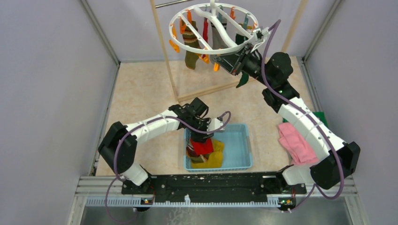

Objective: Remove the socks clipped to the hanger

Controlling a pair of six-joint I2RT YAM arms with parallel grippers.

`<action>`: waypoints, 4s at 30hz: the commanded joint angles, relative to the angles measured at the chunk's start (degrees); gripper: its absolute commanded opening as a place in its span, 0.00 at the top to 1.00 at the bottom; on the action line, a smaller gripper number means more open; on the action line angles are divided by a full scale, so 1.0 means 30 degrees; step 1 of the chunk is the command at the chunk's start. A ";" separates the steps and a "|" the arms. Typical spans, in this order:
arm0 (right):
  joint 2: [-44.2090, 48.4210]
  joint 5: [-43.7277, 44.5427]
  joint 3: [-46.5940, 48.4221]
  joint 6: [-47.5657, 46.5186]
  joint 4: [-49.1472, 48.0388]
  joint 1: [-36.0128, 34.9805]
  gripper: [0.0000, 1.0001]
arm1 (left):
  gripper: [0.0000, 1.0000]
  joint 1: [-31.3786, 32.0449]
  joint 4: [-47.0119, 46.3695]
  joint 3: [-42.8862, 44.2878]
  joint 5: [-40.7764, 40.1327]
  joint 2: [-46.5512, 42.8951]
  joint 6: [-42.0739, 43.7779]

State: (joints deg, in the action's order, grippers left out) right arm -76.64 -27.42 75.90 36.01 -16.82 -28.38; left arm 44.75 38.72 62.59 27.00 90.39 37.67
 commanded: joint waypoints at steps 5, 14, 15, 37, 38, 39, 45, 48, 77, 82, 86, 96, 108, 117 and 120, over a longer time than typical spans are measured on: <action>0.0662 0.0202 -0.0161 -0.0780 0.0957 -0.0584 0.80 | 0.54 0.0731 -0.3200 -0.1612 -0.3568 0.0719 0.0000; 0.2300 0.1382 -0.1025 -0.1776 0.2678 -0.0561 0.24 | 0.03 0.0665 -0.1416 -0.0974 -0.3009 -0.2743 0.0739; 0.2712 0.1677 -0.1343 -0.1994 0.2941 -0.0548 0.20 | 0.02 0.0642 -0.1081 -0.0784 -0.2909 -0.3192 0.0853; -0.1571 0.9424 -0.4038 -1.1327 -0.2233 0.4200 0.17 | 0.01 -0.1442 0.4284 0.4440 0.1529 -0.5392 0.1008; -0.2555 0.9293 -0.3309 -1.1523 -0.2848 0.4284 0.22 | 0.01 -0.1606 0.4521 0.4592 0.1760 -0.5442 0.1037; -0.3417 0.9188 -0.2753 -1.1804 -0.3599 0.4309 0.28 | 0.01 -0.1813 0.4726 0.4717 0.2034 -0.5478 0.1063; -0.4749 0.8324 -0.2492 -1.1277 -0.7375 0.4304 0.86 | 0.01 -0.3229 0.5623 0.5347 0.3298 -0.5518 0.1139; -0.3496 0.7947 -0.4229 -1.0169 -0.8920 0.4304 1.00 | 0.01 -0.3540 0.5612 0.5395 0.3495 -0.5550 0.1213; 0.4998 0.4729 -0.9101 -0.1836 -0.4968 -0.2951 1.00 | 0.01 -0.3981 0.1108 0.6827 0.6803 -0.5658 -0.4214; 0.4667 0.3906 -0.8725 -0.0288 -0.5167 -0.3535 1.00 | 0.01 -0.4123 0.0059 0.7663 0.6796 -0.4999 -0.4674; 0.4382 0.3410 -0.8440 0.0637 -0.5363 -0.3787 1.00 | 0.01 -0.4165 -0.0068 0.8633 0.6806 -0.3876 -0.4530; 0.3772 0.2490 -0.7564 0.1650 -0.4604 -0.4229 1.00 | 0.01 -0.4449 -0.1027 0.9598 0.6464 -0.2603 -0.4449; 0.3319 0.1875 -0.7202 0.2502 -0.4516 -0.4242 0.98 | 0.25 -0.5117 -0.1501 0.9137 0.9302 -0.2373 -0.5323; 0.4278 0.3327 -0.7263 0.1799 -0.2556 -0.4227 0.70 | 1.00 -0.5222 -0.0794 0.9327 1.0078 -0.2082 -0.5211; 0.4952 0.4247 -0.6978 0.0860 -0.0609 -0.3928 0.58 | 1.00 -0.5237 -0.0351 0.9284 0.9718 -0.2149 -0.4771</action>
State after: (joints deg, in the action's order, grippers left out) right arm -65.47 -17.72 51.18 41.98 -25.15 -40.40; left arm 29.28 38.09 89.06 54.61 84.44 21.69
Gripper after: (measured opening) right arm 0.342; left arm 0.026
